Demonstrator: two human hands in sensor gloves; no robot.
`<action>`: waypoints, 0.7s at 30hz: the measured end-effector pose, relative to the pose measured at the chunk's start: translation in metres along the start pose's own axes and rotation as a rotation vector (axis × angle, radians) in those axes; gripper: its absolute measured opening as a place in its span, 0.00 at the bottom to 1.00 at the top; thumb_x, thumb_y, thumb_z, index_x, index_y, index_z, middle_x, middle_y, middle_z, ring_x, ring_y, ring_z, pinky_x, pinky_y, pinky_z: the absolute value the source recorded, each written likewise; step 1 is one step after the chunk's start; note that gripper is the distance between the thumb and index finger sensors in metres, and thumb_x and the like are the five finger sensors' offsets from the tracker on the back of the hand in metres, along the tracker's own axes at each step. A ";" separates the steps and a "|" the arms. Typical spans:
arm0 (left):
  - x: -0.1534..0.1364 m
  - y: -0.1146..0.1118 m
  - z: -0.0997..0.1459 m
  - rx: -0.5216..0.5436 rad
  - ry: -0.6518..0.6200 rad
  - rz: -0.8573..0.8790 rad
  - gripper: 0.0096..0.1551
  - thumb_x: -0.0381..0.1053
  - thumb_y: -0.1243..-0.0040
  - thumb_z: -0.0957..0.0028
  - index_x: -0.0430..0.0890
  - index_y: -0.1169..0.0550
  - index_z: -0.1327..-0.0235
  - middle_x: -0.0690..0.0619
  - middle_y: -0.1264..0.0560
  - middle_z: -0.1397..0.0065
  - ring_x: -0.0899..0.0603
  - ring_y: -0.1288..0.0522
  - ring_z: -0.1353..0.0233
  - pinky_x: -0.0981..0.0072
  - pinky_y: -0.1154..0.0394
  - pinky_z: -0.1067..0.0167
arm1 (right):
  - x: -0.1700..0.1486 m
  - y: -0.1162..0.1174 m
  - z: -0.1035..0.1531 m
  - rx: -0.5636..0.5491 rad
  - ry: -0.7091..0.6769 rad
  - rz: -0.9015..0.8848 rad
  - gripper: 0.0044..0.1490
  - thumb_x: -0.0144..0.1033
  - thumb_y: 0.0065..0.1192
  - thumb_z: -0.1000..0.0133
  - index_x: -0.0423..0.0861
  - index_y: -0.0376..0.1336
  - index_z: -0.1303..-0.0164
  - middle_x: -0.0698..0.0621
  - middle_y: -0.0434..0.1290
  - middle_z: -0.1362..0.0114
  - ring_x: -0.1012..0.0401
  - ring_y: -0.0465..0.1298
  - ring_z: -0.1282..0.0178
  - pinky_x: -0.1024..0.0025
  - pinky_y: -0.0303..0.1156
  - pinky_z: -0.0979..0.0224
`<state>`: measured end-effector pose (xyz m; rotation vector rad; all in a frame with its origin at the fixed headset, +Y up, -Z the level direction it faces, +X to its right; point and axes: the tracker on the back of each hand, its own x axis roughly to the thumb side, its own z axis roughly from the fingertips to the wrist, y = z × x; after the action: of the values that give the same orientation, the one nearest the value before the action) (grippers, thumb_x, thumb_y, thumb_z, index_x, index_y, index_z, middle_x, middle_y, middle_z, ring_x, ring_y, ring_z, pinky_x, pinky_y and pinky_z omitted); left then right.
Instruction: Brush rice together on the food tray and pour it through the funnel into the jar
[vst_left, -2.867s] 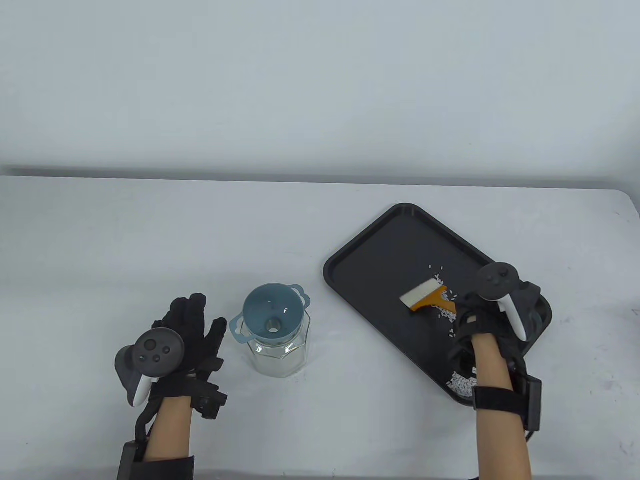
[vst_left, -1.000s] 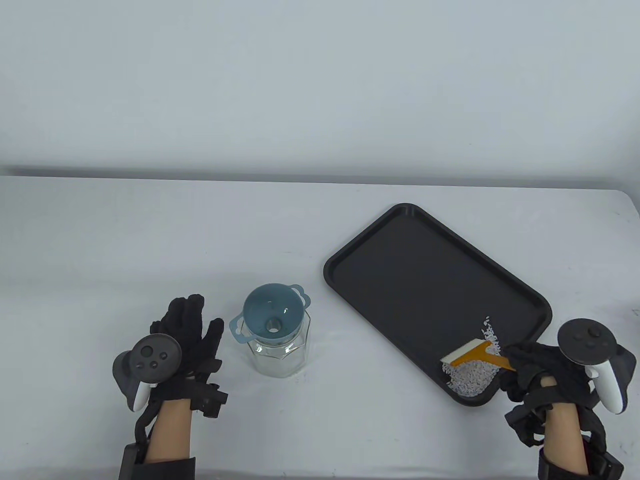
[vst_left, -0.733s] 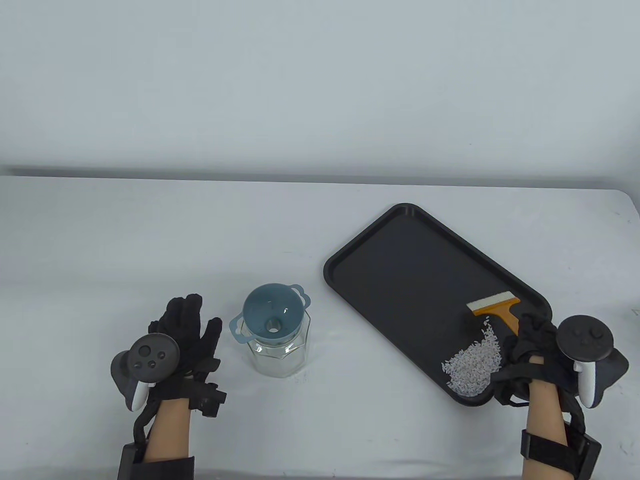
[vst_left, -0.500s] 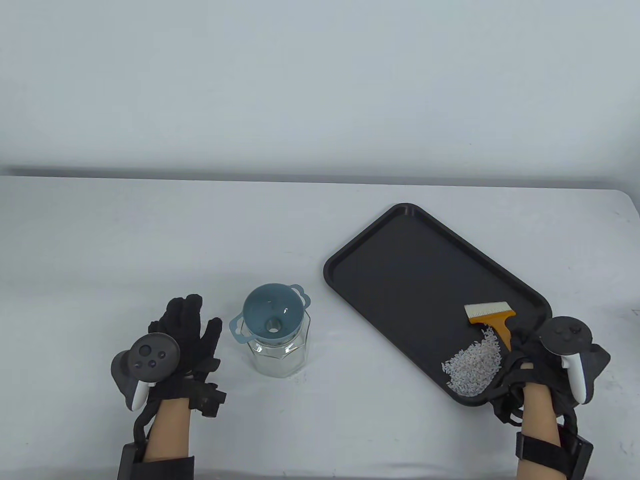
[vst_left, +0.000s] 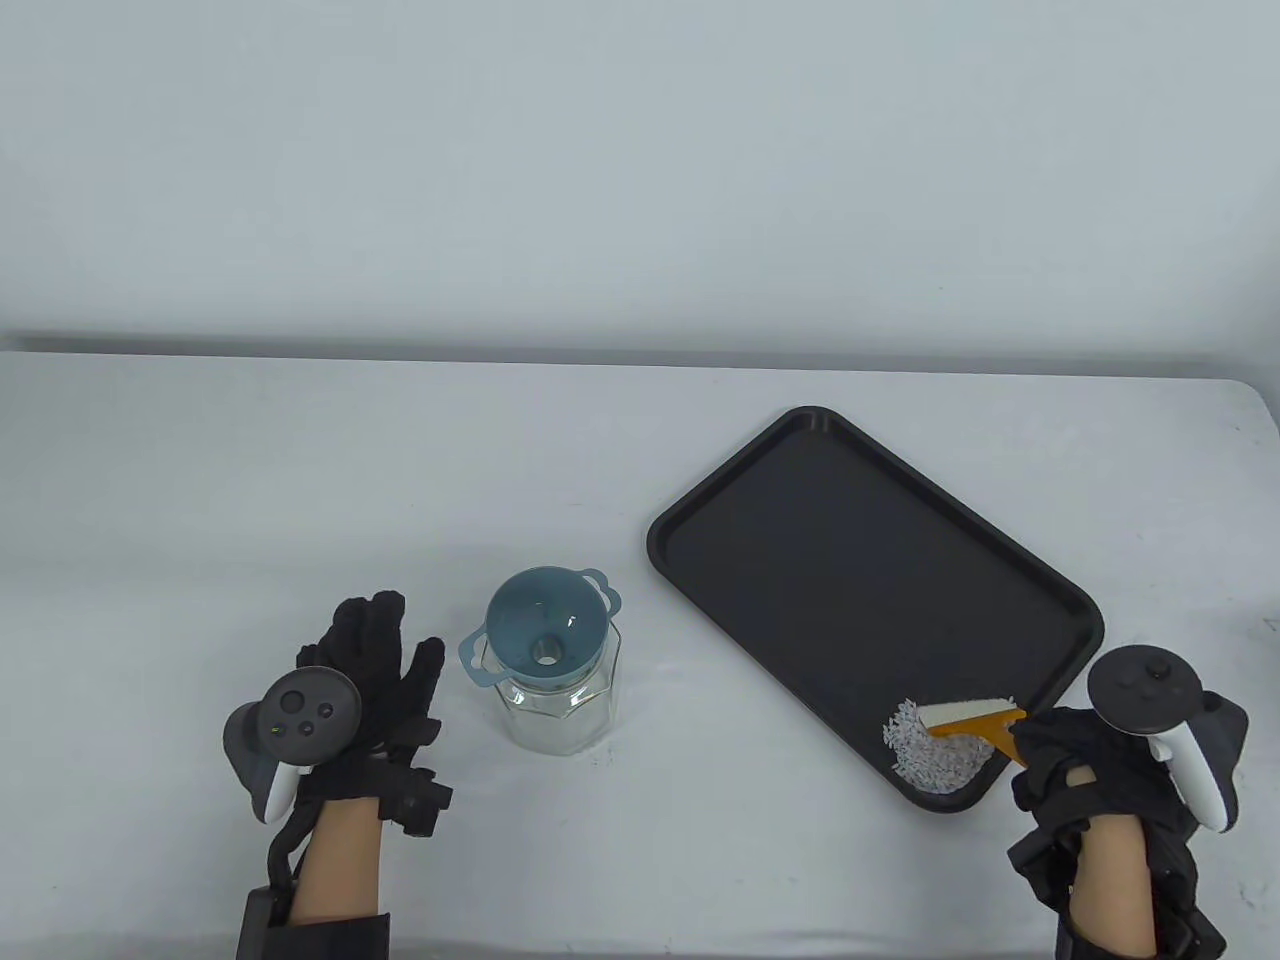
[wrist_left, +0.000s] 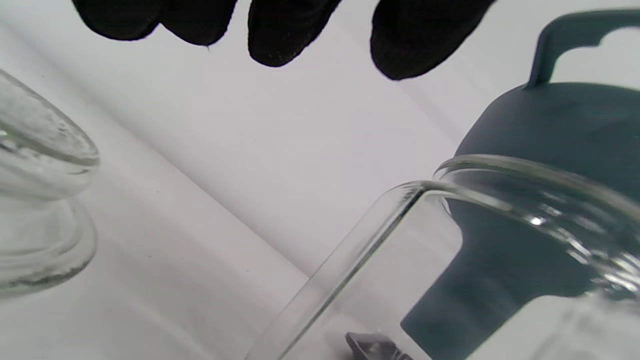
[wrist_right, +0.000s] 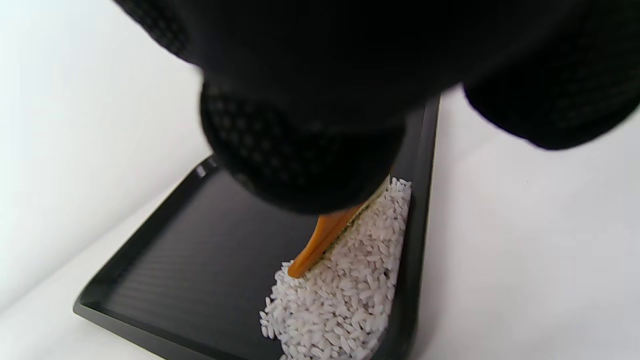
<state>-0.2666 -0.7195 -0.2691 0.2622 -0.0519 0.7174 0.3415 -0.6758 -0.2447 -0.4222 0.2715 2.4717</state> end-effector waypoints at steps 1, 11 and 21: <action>0.000 0.000 0.000 -0.002 -0.001 -0.002 0.45 0.56 0.50 0.40 0.29 0.41 0.19 0.15 0.48 0.23 0.07 0.46 0.29 0.11 0.60 0.40 | -0.001 -0.003 0.001 -0.048 -0.041 -0.042 0.25 0.29 0.56 0.46 0.27 0.72 0.49 0.50 0.83 0.72 0.65 0.81 0.86 0.53 0.79 0.56; 0.000 0.000 0.000 -0.001 0.008 -0.004 0.45 0.56 0.50 0.40 0.29 0.41 0.20 0.15 0.48 0.23 0.07 0.46 0.29 0.11 0.60 0.40 | 0.010 0.025 -0.022 0.013 -0.186 -0.106 0.26 0.31 0.56 0.44 0.30 0.69 0.44 0.47 0.84 0.64 0.61 0.84 0.78 0.52 0.76 0.49; -0.001 0.000 0.000 -0.005 0.013 -0.008 0.45 0.56 0.50 0.41 0.28 0.41 0.20 0.15 0.48 0.23 0.07 0.46 0.29 0.11 0.60 0.40 | 0.017 0.006 -0.004 0.078 -0.138 0.051 0.24 0.29 0.62 0.48 0.29 0.75 0.53 0.46 0.84 0.75 0.61 0.80 0.88 0.49 0.76 0.55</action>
<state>-0.2667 -0.7202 -0.2692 0.2528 -0.0406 0.7106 0.3258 -0.6727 -0.2535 -0.2140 0.3234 2.5164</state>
